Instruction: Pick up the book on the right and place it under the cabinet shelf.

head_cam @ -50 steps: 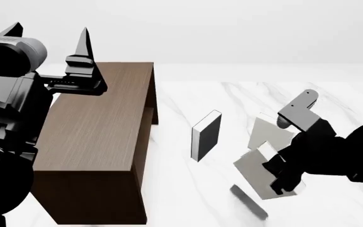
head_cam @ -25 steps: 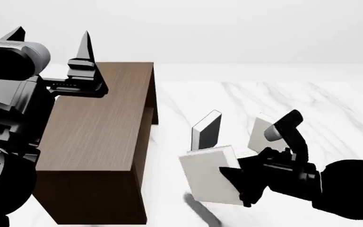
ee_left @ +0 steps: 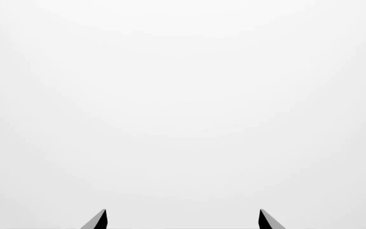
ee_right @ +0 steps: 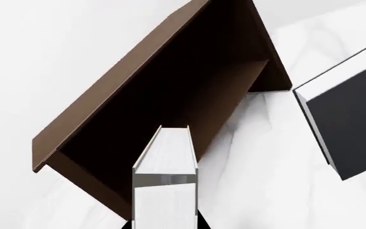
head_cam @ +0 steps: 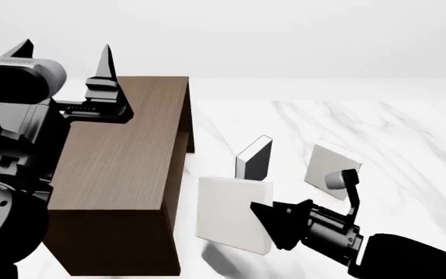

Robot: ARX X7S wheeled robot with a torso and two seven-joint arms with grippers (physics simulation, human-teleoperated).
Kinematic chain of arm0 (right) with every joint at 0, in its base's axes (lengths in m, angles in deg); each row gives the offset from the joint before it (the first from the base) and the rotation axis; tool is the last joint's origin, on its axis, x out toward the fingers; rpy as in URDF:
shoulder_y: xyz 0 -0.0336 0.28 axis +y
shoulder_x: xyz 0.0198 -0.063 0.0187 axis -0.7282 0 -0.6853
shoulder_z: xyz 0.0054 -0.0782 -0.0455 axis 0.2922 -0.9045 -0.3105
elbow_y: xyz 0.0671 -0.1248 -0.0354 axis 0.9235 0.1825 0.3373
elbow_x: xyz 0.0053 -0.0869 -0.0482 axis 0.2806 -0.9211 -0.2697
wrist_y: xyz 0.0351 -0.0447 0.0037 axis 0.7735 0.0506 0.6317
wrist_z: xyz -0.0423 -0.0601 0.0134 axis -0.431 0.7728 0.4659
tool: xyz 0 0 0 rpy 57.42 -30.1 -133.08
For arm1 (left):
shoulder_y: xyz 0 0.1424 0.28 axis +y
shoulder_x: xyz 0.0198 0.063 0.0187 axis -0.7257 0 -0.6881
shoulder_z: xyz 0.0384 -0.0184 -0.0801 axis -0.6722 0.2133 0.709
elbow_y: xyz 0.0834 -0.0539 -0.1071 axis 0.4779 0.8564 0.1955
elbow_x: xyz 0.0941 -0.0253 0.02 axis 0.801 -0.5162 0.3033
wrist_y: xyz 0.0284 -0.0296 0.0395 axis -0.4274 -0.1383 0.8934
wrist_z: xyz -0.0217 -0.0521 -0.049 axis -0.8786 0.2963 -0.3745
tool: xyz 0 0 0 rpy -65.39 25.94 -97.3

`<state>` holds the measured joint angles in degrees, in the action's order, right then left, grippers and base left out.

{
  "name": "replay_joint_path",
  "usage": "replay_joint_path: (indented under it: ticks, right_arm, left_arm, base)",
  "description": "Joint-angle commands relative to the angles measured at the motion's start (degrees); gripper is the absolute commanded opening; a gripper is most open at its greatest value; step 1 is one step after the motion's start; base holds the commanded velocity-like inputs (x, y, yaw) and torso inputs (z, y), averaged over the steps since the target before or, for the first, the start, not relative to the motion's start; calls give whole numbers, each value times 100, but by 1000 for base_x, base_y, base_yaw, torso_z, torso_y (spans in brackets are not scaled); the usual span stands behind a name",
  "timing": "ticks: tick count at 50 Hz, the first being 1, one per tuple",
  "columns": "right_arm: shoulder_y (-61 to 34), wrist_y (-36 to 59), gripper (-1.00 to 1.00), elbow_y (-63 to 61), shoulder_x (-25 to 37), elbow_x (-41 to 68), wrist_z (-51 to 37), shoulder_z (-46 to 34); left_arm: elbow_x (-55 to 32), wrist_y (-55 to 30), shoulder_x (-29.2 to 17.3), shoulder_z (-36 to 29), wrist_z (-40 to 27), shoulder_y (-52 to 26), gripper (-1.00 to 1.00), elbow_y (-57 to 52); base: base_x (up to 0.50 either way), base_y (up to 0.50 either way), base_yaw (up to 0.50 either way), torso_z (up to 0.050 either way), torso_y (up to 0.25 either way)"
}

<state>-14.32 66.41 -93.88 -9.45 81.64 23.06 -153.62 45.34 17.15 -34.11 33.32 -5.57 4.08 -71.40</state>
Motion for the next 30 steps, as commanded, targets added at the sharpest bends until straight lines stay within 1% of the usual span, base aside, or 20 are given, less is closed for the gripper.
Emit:
replay_joint_path:
  ticks: [1,14,26,30]
  right_arm:
    - [619,-708,-100,428,-453,722,525,444]
    - [815,-714,-100,875,-755,1221,729,564]
    - [1115,-649,-100,1755,-1160,1709,758,555]
    - [1179,-644,-100,1811,-1220,1745,771,547]
  left_arm:
    - [91,149,-30,-81,-1,86,100,74]
    - [118,186,-60,-132,-40,91,100,101]
    - [90,165,-84,-157,-76,28,100,108]
    - [88,169,-90,-174,-81,10,100,127]
  base:
    - [0,0,0,0,0]
    - [0,0,0,0,1]
    - [0,0,0,0,1]
    - [0,0,0,0,3]
